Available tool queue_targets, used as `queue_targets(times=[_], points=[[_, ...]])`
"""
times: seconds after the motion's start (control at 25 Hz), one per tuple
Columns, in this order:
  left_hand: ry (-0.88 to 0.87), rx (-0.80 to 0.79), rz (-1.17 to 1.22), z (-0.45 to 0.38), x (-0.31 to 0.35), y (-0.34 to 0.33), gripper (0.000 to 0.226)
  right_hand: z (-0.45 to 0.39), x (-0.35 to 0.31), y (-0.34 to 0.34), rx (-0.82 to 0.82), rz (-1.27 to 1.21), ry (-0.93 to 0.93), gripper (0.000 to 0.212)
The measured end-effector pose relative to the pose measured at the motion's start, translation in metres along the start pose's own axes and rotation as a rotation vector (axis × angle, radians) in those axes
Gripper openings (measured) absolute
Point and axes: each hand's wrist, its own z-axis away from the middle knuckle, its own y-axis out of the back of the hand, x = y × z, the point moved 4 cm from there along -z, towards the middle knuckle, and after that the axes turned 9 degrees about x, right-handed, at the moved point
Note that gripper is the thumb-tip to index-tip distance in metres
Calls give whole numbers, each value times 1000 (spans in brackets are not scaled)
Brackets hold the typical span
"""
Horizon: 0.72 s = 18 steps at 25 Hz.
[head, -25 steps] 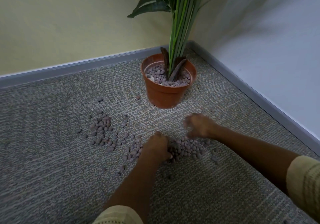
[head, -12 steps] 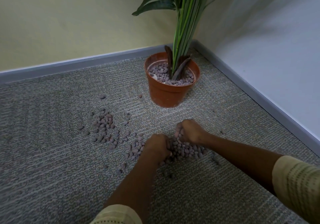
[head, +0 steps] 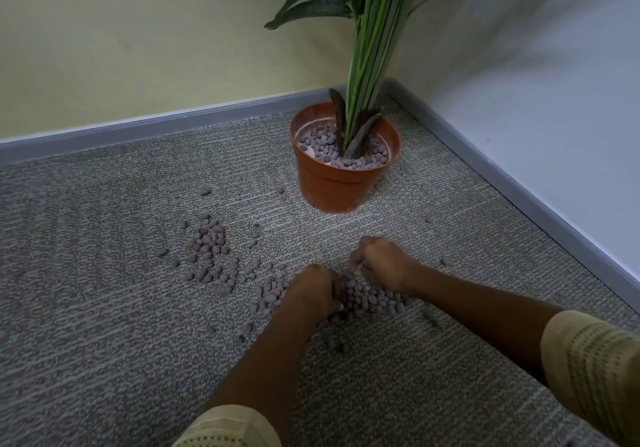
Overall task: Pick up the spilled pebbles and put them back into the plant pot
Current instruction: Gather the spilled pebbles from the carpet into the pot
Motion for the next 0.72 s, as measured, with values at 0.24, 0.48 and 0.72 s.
queue_targets(times=[0.24,0.48,0.72], points=[[4,26,-36,1,-1,-1,21,-6,14,10,77,-262,-139,12],[3,-27,13,-1,-5,0,15,-25,10,80,191,-738,-199,11],[50,8,68,-2,-9,1,10,-62,-3,138,512,-870,-234,18]])
